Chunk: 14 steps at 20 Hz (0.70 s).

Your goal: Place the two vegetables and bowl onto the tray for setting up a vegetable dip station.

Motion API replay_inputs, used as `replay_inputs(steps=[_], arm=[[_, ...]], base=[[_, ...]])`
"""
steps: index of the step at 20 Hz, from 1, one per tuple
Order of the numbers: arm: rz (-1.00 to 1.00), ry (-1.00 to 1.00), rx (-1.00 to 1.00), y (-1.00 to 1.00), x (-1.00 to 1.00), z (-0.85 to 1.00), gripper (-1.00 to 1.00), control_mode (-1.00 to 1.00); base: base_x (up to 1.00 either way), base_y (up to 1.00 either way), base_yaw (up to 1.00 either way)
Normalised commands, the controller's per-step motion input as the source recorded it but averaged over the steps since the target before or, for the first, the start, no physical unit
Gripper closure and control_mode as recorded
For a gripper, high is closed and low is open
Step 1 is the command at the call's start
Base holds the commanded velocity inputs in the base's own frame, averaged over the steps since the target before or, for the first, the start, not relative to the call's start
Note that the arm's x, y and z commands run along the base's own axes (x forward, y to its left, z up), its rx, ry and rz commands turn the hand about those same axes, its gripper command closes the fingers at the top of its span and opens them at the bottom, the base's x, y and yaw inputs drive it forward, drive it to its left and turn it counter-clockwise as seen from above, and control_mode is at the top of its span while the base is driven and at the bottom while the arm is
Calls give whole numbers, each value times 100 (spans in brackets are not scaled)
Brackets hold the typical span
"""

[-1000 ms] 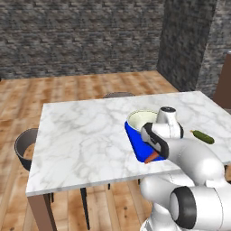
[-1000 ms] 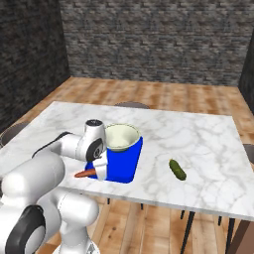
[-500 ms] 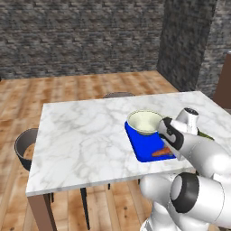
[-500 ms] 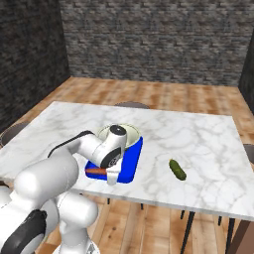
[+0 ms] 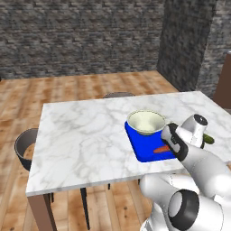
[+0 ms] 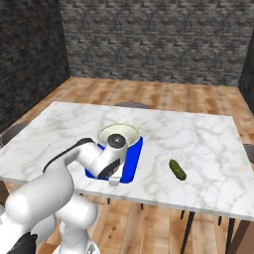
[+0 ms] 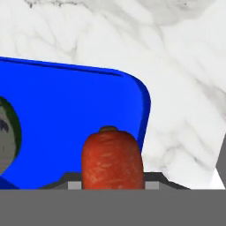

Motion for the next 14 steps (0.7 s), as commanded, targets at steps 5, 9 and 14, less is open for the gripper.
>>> replay_inputs(steps=[5,9,14], arm=[[-15,2,0,-13,18,0,100,-100],[-10,5,0,-6,28,0,100,-100],[-3,-1,0,0,24,-7,100,-100]], base=[[0,0,0],[0,0,0],[0,0,0]])
